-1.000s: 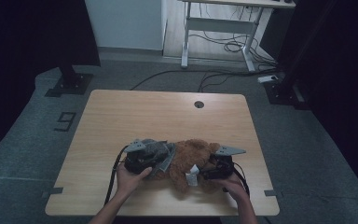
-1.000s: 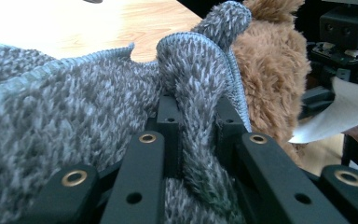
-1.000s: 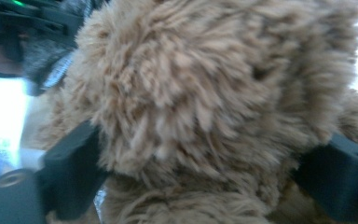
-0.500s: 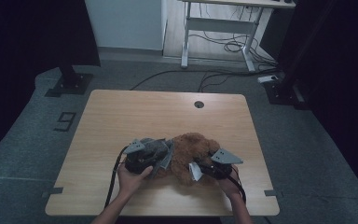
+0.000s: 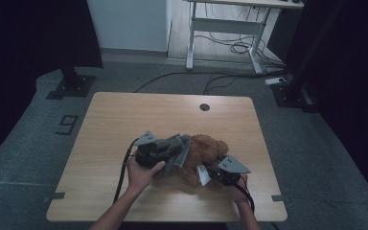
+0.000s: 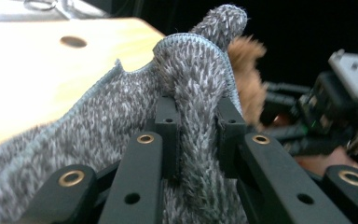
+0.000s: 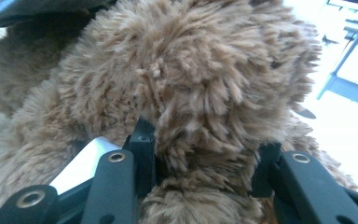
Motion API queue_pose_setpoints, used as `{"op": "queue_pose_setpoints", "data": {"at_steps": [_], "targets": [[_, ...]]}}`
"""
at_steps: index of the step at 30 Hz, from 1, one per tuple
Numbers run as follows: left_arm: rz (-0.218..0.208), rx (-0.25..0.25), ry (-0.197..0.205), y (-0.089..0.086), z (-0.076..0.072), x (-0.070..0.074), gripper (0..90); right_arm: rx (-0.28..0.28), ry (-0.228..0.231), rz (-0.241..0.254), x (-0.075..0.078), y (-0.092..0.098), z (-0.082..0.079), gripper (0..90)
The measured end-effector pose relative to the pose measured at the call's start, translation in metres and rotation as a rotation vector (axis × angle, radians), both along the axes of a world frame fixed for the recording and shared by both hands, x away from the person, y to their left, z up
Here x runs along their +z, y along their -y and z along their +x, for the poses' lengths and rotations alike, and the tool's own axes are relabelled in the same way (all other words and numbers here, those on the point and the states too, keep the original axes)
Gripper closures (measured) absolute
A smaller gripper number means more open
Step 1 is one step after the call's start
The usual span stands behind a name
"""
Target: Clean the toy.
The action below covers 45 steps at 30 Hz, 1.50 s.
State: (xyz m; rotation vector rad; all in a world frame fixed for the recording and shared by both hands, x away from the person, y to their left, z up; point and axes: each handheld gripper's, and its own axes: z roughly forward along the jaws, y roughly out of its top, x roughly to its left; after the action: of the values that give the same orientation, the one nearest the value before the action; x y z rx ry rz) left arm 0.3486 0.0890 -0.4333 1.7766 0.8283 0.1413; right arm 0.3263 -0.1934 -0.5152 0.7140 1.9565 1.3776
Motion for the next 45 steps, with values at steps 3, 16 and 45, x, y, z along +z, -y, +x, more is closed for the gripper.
{"op": "queue_pose_setpoints", "data": {"at_steps": [3, 16, 45], "targets": [[0.008, -0.027, 0.012, 0.023, 0.006, 0.008, 75.6, 0.027, 0.024, -0.027, 0.002, -0.004, -0.003, 55.5], [0.056, -0.082, -0.074, 0.055, 0.016, -0.016, 75.6, 0.089, -0.087, -0.072, -0.019, 0.010, -0.006, 54.0], [0.175, 0.228, -0.188, -0.101, 0.018, -0.065, 77.2, 0.089, -0.167, -0.033, -0.026, 0.017, -0.005, 51.9]]}}
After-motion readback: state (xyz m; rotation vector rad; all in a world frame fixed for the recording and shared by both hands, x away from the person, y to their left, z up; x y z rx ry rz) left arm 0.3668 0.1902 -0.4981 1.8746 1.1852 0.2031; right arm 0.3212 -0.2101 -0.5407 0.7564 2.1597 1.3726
